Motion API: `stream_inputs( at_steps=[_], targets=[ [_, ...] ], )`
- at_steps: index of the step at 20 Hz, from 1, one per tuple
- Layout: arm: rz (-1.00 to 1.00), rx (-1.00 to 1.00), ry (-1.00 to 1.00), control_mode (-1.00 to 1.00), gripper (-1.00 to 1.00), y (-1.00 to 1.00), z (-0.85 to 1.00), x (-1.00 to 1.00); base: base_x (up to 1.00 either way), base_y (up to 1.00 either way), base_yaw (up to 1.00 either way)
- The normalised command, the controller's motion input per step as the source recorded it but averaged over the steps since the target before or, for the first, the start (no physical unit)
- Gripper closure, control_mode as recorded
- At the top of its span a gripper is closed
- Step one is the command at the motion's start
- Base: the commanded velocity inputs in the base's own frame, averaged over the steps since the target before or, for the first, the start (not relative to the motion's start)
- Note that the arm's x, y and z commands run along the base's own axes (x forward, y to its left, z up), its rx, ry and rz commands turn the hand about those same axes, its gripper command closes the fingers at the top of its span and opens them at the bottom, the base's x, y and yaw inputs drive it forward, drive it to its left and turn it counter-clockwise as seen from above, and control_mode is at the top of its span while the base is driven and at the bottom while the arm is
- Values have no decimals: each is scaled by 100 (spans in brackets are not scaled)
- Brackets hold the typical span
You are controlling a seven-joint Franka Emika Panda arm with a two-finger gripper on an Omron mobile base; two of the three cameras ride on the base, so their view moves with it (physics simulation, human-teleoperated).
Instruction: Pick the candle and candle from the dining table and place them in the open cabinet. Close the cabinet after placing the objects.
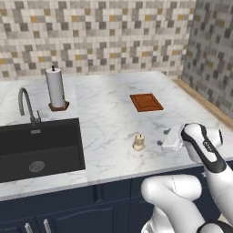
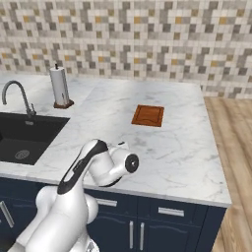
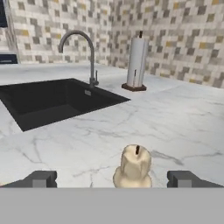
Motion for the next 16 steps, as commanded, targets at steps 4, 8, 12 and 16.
stream_inputs(
  at_steps=[4, 8, 12, 16],
  targets=[
    [8, -13, 0, -100, -100, -9, 0, 1, 0, 0, 0],
    [7, -16, 1, -100, -100, -10, 0, 0, 0, 0, 0],
    [6, -17, 4, -100, -100, -1, -4, 0, 0, 0, 0],
    [7, -12, 8, -100, -100, -7, -12, 0, 0, 0, 0]
  ],
)
